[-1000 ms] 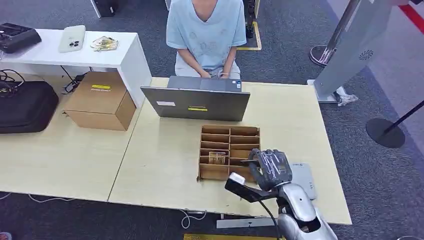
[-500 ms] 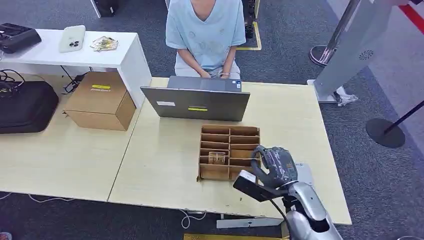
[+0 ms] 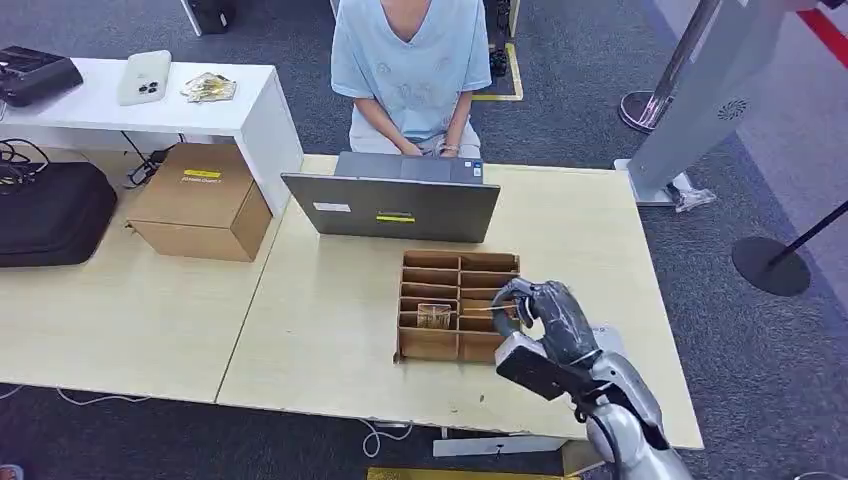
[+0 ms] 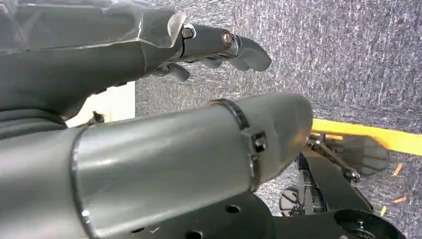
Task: Pass the card to the sensor for recognition and then transmit it.
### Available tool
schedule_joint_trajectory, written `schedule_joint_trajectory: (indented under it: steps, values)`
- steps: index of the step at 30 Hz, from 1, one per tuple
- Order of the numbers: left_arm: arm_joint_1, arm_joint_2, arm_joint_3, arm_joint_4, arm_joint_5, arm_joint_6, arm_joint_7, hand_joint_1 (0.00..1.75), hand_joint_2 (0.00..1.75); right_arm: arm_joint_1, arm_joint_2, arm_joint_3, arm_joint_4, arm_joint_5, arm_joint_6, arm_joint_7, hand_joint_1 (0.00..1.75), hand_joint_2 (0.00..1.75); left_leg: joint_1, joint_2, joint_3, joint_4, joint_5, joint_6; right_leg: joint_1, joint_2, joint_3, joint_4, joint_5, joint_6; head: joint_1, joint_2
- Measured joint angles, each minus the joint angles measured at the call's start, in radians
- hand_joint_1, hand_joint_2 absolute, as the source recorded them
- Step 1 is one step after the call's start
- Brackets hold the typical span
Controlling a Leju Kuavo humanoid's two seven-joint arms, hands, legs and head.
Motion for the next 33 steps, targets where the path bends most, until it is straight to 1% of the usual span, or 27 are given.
schedule_joint_trajectory:
  steps: [4,7,12,15,17,19,22,26,29,33]
  values:
    - [0.000,0.000,0.000,0.000,0.000,0.005,0.000,0.00,0.00,-0.037,0.000,-0.003,0.000,-0.137,0.047,-0.054,1.75,1.75,0.000,0.000,0.000,0.000,0.000,0.000,0.000,0.000,0.000,0.000,0.000,0.000,0.000,0.000]
    - [0.000,0.000,0.000,0.000,0.000,0.005,0.000,0.00,0.00,-0.071,0.000,-0.004,0.002,-0.217,0.068,-0.083,1.75,1.75,0.000,0.000,0.000,0.000,0.000,0.000,0.000,0.000,0.000,0.000,0.000,0.000,0.000,0.000]
    - [-0.001,-0.001,0.000,0.000,0.000,0.005,0.000,0.00,0.00,-0.122,0.004,-0.003,0.003,-0.305,0.088,-0.124,1.75,1.75,0.000,0.000,0.000,0.000,0.000,0.000,0.000,0.000,0.000,0.000,0.000,0.000,0.000,0.000]
    - [-0.002,-0.001,0.000,0.000,-0.003,0.005,0.000,0.00,0.00,-0.152,0.012,-0.003,0.003,-0.324,0.087,-0.131,1.75,1.75,0.000,0.000,0.000,0.000,0.000,0.000,0.000,0.000,0.000,0.000,0.000,0.000,0.000,0.000]
    - [-0.002,-0.001,0.000,0.000,-0.006,0.005,0.000,0.00,0.00,-0.179,0.019,-0.001,0.010,-0.328,0.082,-0.129,1.75,1.75,0.000,0.000,0.000,0.000,0.000,0.000,0.000,0.000,0.000,0.000,0.000,0.000,0.000,0.000]
    - [-0.003,-0.001,0.000,0.000,-0.009,0.004,0.000,0.00,0.00,-0.205,0.028,0.000,0.023,-0.323,0.058,-0.113,1.75,1.75,0.000,0.000,0.000,0.000,0.000,0.000,0.000,0.000,0.000,0.000,0.000,0.000,0.000,0.000]
    - [-0.003,-0.001,0.000,0.000,-0.018,-0.001,0.000,0.00,0.00,-0.257,0.047,0.002,0.063,-0.318,0.023,-0.089,1.75,1.75,0.000,0.000,0.000,0.000,0.000,0.000,0.000,0.000,0.000,0.000,0.000,0.000,0.000,0.000]
    - [-0.006,-0.001,-0.001,0.000,-0.024,-0.002,0.000,0.00,0.00,-0.329,0.076,0.010,0.125,-0.306,-0.006,-0.078,1.75,1.75,0.000,0.000,-0.001,0.000,0.001,0.000,0.000,-0.001,0.000,0.001,0.000,0.000,0.000,0.000]
    - [-0.009,-0.001,-0.002,0.000,-0.030,-0.002,0.002,0.00,0.00,-0.407,0.100,0.022,0.194,-0.292,-0.046,-0.073,1.75,1.75,0.000,0.000,0.000,0.000,0.001,-0.001,0.000,0.001,0.000,0.001,0.001,0.000,0.000,0.000]
    - [-0.010,-0.001,-0.003,0.000,-0.035,-0.004,0.002,0.00,0.00,-0.512,0.128,0.039,0.301,-0.281,-0.059,-0.069,1.75,1.75,0.000,0.000,0.000,0.000,0.001,-0.001,0.000,0.000,0.000,0.001,0.000,0.000,0.000,0.000]
